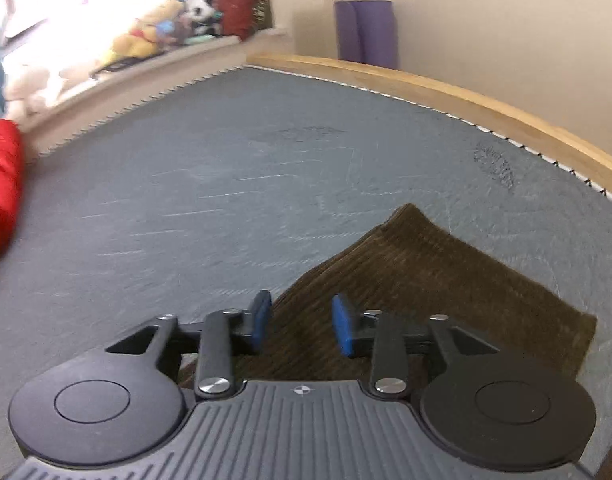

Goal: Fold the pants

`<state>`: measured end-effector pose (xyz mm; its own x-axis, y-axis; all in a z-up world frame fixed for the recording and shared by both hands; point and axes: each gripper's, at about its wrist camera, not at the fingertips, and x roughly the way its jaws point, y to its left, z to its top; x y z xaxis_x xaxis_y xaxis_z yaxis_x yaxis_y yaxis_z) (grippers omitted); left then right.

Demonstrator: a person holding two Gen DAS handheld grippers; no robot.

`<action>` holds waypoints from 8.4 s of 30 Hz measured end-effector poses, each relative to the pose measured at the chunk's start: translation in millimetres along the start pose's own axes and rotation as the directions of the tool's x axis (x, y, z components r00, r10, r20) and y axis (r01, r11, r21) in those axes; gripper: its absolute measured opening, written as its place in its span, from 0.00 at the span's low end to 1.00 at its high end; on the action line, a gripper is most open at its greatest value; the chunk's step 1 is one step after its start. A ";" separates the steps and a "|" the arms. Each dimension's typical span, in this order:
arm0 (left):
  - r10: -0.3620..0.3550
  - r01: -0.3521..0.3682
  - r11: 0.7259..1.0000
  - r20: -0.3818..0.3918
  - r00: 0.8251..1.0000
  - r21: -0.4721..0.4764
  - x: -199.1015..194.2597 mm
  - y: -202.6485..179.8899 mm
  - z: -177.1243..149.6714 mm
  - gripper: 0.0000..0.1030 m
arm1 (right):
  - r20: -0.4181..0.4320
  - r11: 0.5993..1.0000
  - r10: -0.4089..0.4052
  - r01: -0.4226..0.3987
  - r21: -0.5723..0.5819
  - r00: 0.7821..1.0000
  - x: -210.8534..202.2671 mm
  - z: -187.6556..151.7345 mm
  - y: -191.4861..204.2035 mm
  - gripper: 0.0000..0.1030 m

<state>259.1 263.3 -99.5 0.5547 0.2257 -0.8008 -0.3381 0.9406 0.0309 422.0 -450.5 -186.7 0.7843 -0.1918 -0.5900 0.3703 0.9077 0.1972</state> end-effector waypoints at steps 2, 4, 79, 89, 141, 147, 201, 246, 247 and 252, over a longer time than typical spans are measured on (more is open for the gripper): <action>-0.111 0.110 0.993 0.025 0.994 0.044 -11.1 -11.2 -0.3 0.35 | 0.015 0.998 0.057 -0.056 -0.032 0.998 -22.7 -9.1 8.3 0.36; -0.246 0.247 0.965 -0.029 0.969 0.090 -12.0 -21.5 -6.8 0.35 | 0.007 0.989 0.119 -0.118 -0.085 0.993 -51.6 -23.8 14.4 0.36; -0.289 0.310 0.926 -0.123 0.949 0.214 -150.3 29.5 -242.2 0.16 | -0.536 0.517 0.300 -0.607 -0.604 0.789 -349.8 -328.9 87.9 0.25; -0.146 0.218 0.939 -0.267 0.953 0.265 -128.4 -5.5 -276.5 0.14 | -0.511 0.591 0.281 -0.566 -0.575 0.812 -346.5 -323.0 73.3 0.31; -0.267 0.246 0.954 0.112 0.957 0.173 -104.1 -76.4 -113.1 0.12 | -0.207 0.787 0.500 -0.541 -0.298 0.841 -328.2 -184.7 46.4 0.65; -0.188 0.176 0.975 0.085 0.979 0.134 -12.7 -86.9 -35.5 0.20 | -0.225 0.796 0.517 -0.561 -0.228 0.826 -310.2 -171.0 36.8 0.65; -0.137 0.169 0.950 -0.134 0.981 0.263 -116.0 -31.1 -268.2 0.21 | -0.041 0.965 0.176 -0.164 0.204 0.984 -224.2 -97.5 -134.4 0.29; -0.021 0.080 0.953 -0.202 0.979 0.291 -90.5 -55.9 -261.2 0.18 | -0.226 0.987 0.088 -0.055 0.149 0.970 -228.6 -119.4 -256.6 0.41; -0.019 0.079 0.953 -0.200 0.980 0.293 -90.6 -56.3 -261.2 0.18 | -0.201 0.986 0.085 -0.053 0.160 0.976 -224.7 -116.6 -257.2 0.48; -0.036 0.091 0.954 -0.193 0.980 0.285 -91.9 -53.3 -263.7 0.18 | -0.215 0.988 0.053 -0.020 0.154 0.975 -182.8 -113.8 -246.0 0.51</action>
<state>25.7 125.5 -185.2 0.4091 0.1382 -0.9020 -0.0551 0.9904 0.1268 130.9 -596.3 -216.4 0.6776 -0.0585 -0.7331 0.4270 0.8429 0.3274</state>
